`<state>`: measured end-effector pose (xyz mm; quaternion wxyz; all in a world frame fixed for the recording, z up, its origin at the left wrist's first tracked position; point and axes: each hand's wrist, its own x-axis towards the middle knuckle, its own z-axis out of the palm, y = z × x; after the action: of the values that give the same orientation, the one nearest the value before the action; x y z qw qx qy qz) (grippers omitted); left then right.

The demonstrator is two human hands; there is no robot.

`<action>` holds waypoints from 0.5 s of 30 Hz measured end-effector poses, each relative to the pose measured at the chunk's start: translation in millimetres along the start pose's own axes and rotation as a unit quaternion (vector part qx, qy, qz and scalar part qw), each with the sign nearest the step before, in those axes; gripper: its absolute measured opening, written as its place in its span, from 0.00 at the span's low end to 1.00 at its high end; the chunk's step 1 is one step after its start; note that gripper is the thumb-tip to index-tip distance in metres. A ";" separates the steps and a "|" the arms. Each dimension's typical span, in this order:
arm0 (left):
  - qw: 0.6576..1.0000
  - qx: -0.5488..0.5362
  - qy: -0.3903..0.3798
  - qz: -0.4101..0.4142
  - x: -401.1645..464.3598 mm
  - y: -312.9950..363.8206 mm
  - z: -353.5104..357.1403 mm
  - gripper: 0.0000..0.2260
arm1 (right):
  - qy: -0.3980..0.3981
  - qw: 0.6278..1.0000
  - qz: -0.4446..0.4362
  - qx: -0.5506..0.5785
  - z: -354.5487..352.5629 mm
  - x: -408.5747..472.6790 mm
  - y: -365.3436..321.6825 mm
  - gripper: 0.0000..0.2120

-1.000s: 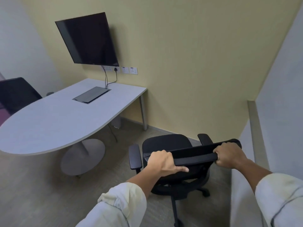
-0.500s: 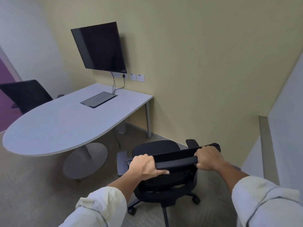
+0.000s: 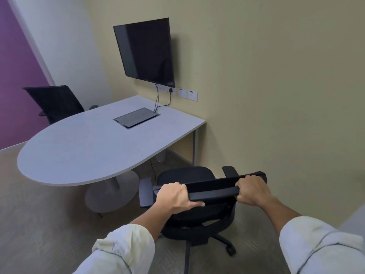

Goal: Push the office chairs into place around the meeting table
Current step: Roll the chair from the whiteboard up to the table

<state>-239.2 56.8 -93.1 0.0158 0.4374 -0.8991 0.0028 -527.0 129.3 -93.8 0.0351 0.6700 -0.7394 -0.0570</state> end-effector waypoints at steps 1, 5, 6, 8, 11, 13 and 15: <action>1.000 -0.003 0.002 -0.004 17.3 -7.1 1.1 0.39 | 0.002 1.000 -0.007 0.001 -0.6 23.7 4.4 0.05; 1.000 -0.005 0.006 -0.011 52.0 -19.2 1.4 0.38 | -0.010 1.000 -0.015 -0.005 -5.8 67.9 11.4 0.05; 1.000 -0.003 0.000 -0.018 67.2 -24.0 3.1 0.37 | -0.013 1.000 -0.017 -0.003 -4.2 86.5 16.2 0.05; 1.000 -0.004 0.002 -0.024 81.6 -31.9 4.0 0.37 | -0.015 0.999 -0.028 -0.005 -5.2 108.7 16.7 0.05; 0.999 0.003 0.003 -0.039 112.1 -41.7 8.0 0.38 | -0.008 0.999 -0.048 -0.005 -4.5 147.4 25.7 0.06; 0.998 0.006 0.001 -0.066 139.3 -42.2 14.0 0.39 | -0.001 0.997 -0.071 -0.011 1.3 183.1 40.8 0.07; 0.997 0.012 0.002 -0.074 150.5 -40.5 14.3 0.39 | 0.002 0.996 -0.092 -0.020 0.8 201.2 49.6 0.08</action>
<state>-300.6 -86.8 -103.2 0.0121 0.5028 -0.8642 0.0133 -596.1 -66.0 -93.0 0.0449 0.7345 -0.6731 -0.0735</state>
